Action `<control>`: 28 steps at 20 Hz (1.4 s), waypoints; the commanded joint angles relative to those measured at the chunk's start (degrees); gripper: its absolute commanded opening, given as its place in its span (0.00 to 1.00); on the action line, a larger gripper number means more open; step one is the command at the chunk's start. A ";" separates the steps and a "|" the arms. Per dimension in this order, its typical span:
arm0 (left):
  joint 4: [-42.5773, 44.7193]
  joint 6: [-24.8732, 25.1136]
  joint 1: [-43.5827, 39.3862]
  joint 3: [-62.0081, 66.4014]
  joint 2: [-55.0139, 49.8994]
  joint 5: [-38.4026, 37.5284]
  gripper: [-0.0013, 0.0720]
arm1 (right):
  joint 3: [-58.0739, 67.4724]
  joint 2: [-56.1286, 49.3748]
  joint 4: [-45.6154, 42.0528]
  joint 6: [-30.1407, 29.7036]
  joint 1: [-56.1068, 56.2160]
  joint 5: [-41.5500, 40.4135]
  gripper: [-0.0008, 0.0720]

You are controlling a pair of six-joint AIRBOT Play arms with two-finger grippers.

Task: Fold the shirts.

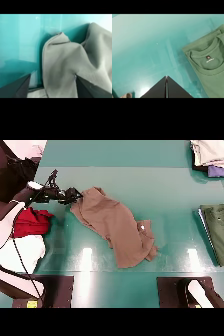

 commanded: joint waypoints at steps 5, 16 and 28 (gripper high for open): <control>-8.17 5.05 -1.79 0.28 -0.87 0.48 0.30 | 0.07 0.02 0.00 0.02 0.04 0.44 0.04; 5.09 3.10 -1.79 10.36 14.08 -4.17 0.04 | -2.93 1.07 0.09 0.02 0.26 7.30 0.04; 12.00 -1.77 -1.81 10.69 28.26 -15.82 0.05 | -71.52 22.38 26.45 18.45 44.83 -24.63 0.60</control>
